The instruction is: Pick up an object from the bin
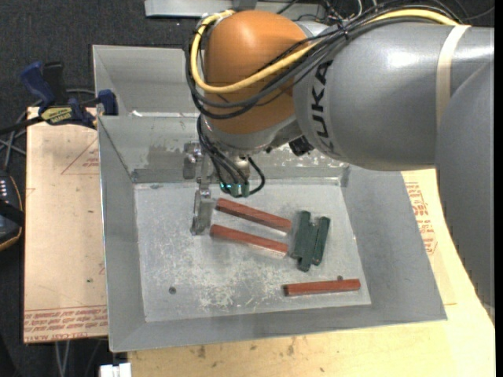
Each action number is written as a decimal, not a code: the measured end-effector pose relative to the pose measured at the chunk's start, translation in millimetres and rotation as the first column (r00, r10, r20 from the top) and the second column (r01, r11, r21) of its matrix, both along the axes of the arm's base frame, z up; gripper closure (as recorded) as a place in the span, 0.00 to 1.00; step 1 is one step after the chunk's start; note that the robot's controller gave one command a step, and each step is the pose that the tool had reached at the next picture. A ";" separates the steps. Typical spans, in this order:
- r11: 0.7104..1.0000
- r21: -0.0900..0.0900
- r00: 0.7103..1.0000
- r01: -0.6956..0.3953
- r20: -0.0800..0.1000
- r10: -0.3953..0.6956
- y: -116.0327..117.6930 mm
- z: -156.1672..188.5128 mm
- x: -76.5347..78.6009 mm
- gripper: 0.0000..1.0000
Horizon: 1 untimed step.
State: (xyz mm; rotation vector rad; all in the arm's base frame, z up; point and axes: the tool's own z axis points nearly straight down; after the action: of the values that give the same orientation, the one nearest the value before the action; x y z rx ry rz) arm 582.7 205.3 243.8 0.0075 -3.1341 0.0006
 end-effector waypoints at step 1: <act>1.000 0.002 1.000 0.004 0.008 -0.004 -1.2 4.8 1.8 0.00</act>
Offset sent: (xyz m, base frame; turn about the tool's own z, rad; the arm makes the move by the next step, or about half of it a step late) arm -0.0080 -0.0901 -0.1738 -0.1139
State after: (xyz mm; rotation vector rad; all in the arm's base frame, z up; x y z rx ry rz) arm 584.5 204.1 248.5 0.0015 -3.1423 -0.0019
